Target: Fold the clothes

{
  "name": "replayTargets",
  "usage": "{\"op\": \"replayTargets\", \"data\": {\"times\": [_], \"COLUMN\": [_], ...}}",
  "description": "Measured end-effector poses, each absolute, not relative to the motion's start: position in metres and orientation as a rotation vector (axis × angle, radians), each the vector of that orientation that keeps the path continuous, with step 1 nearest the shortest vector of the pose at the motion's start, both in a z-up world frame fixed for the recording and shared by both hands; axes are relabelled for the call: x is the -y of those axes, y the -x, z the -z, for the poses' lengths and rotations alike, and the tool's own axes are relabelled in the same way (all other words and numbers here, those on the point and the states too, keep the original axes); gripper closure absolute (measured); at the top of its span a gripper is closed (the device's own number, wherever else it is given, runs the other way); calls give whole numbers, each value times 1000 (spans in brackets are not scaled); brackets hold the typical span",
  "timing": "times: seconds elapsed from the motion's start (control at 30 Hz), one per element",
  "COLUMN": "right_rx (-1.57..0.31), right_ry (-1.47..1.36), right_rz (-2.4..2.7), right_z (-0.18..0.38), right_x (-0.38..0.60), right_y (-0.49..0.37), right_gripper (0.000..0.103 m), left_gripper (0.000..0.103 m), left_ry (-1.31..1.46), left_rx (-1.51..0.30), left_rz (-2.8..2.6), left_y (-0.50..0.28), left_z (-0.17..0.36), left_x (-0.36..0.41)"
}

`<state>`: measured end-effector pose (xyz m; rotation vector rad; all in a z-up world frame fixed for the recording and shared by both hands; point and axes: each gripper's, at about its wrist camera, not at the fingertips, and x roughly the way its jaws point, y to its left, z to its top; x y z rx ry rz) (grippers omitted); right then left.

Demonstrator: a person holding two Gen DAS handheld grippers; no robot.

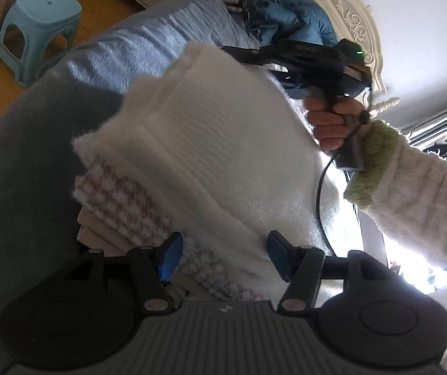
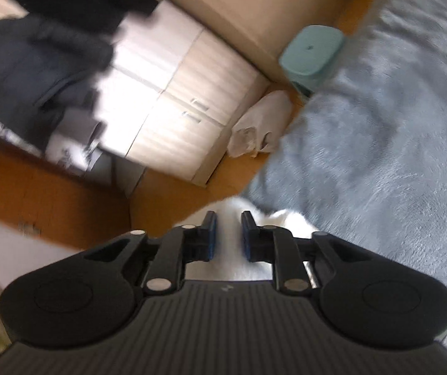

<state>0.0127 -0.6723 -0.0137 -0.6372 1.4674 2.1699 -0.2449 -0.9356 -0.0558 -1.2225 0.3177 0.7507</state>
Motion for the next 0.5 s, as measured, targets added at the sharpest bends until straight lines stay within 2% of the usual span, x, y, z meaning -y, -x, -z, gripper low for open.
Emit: {"op": "replayTargets", "data": {"times": [0.17, 0.23, 0.27, 0.4, 0.5], "right_rx": [-1437, -1429, -1425, -1416, -1368], "right_ry": [541, 548, 551, 619, 727], "right_rz": [-2061, -2022, -2003, -1935, -1957], "right_z": [-5, -8, -10, -9, -4], "right_x": [679, 683, 685, 690, 700], "right_y": [-24, -29, -32, -33, -16], "right_gripper": [79, 62, 47, 39, 38], "left_gripper": [44, 44, 44, 44, 44], "left_ry": [1263, 1275, 1277, 1250, 1227], "left_rx": [-288, -260, -243, -168, -135], "left_rz": [-739, -756, -771, -859, -932], "left_y": [258, 271, 279, 313, 330], "left_z": [51, 48, 45, 35, 30], "left_x": [940, 938, 934, 910, 891]}}
